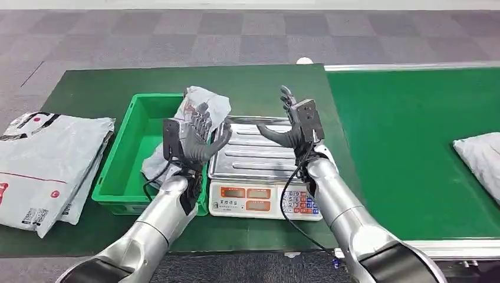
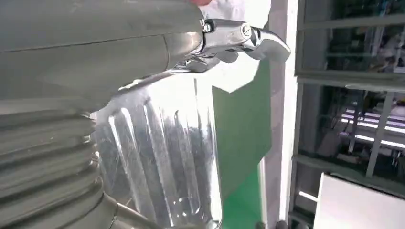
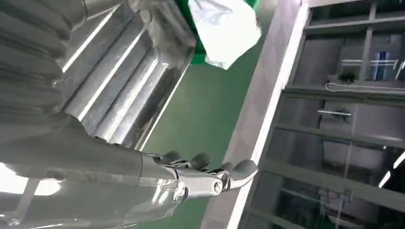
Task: Moved the parcel from conveyor to table for the left to box.
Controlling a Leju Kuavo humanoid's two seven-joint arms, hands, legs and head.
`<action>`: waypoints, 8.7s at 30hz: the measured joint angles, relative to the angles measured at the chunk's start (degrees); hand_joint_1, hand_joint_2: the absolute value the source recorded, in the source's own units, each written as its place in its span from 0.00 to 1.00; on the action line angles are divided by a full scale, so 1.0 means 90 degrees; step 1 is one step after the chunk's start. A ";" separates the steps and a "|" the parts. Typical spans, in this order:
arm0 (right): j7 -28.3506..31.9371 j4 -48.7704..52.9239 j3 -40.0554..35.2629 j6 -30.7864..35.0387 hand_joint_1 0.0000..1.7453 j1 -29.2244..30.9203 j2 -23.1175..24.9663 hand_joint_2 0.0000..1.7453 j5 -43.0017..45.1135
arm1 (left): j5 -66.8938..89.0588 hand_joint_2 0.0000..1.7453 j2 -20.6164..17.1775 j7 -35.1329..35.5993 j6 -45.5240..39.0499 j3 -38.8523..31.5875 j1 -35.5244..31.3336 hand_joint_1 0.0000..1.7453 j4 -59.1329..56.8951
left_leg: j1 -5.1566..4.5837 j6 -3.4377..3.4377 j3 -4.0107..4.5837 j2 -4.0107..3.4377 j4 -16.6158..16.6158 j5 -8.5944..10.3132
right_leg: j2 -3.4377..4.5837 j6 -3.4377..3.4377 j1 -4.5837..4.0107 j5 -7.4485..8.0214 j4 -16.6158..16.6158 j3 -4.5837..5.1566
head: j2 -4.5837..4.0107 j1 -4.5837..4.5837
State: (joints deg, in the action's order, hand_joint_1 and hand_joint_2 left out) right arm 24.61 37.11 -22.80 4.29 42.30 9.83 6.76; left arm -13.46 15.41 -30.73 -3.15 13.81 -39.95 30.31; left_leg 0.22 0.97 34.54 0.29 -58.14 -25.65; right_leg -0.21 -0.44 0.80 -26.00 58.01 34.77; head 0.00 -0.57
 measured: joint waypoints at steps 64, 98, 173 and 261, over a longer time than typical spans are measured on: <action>-0.0532 -0.0988 0.0376 0.0126 0.00 0.0626 -0.0631 1.00 -0.0289 | -0.0486 1.00 0.0457 0.0454 0.0452 0.0274 -0.1048 0.00 -0.0893 | 0.0001 0.0000 0.0009 -0.0005 0.0001 0.0005 | 0.0004 0.0001 0.0002 0.0010 0.0001 0.0007 | 0.0000 0.0000; -0.1088 -0.1338 0.0238 0.0269 0.00 0.1269 -0.0366 1.00 -0.0462 | 0.0029 1.00 0.0243 0.0787 0.0029 0.0425 -0.1386 0.00 -0.0932 | 0.0001 0.0000 0.0013 -0.0007 0.0000 0.0006 | 0.0006 0.0000 0.0007 0.0010 0.0002 0.0008 | 0.0000 0.0000; -0.3140 -0.1562 0.0192 0.2686 0.00 -0.0796 -0.3402 1.00 -0.4491 | 0.0172 1.00 0.0347 0.0782 0.0223 0.0634 -0.0891 0.00 -0.0937 | -0.0007 -0.0019 0.0020 0.0003 -0.0003 -0.0006 | -0.0010 -0.0004 0.0019 0.0007 -0.0002 0.0012 | 0.0000 0.0000; -0.2150 -0.1086 0.2161 0.1507 1.00 -0.0147 -0.2927 1.00 -0.6820 | 0.1268 1.00 -0.0114 0.0570 0.0136 0.0192 -0.0781 0.00 -0.0551 | -0.0009 -0.0022 0.0026 0.0010 -0.0002 -0.0003 | -0.0020 -0.0008 0.0020 0.0005 0.0000 0.0008 | 0.0000 0.0000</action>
State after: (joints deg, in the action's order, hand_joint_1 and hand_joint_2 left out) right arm 5.26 27.34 -3.34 17.85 40.98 -16.51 -54.62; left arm -2.05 14.38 -25.60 -1.92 15.54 -46.99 25.35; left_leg 0.15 0.77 34.78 0.38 -58.16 -25.68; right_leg -0.39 -0.51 0.98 -25.95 58.01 34.85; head 0.00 -0.57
